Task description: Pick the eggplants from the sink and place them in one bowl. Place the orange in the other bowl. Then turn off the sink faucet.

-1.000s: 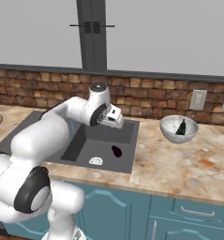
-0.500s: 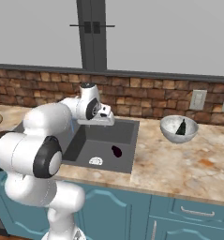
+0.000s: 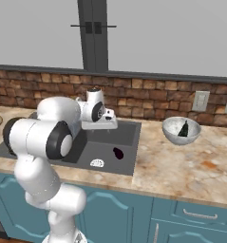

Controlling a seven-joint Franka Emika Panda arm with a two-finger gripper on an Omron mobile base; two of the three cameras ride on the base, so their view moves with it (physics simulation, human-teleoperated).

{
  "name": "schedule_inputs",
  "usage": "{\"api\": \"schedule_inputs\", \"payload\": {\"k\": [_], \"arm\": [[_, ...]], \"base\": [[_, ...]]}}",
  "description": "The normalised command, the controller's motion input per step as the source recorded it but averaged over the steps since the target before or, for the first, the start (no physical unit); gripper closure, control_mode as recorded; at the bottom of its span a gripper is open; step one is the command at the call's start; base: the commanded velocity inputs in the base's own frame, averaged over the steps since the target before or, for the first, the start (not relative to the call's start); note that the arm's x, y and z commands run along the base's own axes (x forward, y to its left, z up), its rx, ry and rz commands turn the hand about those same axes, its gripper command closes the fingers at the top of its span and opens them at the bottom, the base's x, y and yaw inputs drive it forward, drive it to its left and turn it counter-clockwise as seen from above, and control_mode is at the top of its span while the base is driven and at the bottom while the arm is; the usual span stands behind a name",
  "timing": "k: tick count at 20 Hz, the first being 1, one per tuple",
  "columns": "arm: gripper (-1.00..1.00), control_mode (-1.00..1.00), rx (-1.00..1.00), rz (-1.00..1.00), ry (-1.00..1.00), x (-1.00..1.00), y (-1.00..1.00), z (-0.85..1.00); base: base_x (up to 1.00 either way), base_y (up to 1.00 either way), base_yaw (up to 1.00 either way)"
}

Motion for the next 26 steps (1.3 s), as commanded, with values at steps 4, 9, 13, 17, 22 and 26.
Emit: {"api": "schedule_inputs", "payload": {"k": [4,9,13,17,22,26], "arm": [[-1.0,-1.0,0.0,0.0,0.0,0.28,-0.13,-0.4],[-1.0,-1.0,0.0,0.0,0.02,0.39,-0.1,-0.33],[-1.0,-1.0,0.0,0.0,0.02,0.49,-0.1,-0.27],[-1.0,-1.0,0.0,0.0,0.02,0.55,-0.1,-0.24],[-1.0,-1.0,0.0,0.01,0.03,0.55,-0.12,-0.25],[-1.0,-1.0,0.0,0.02,0.03,0.48,-0.13,-0.3]], "base": [[0.0,0.0,0.0],[0.0,0.0,0.0],[0.0,0.0,0.0],[0.0,0.0,0.0],[0.0,0.0,0.0],[0.0,0.0,0.0]]}}
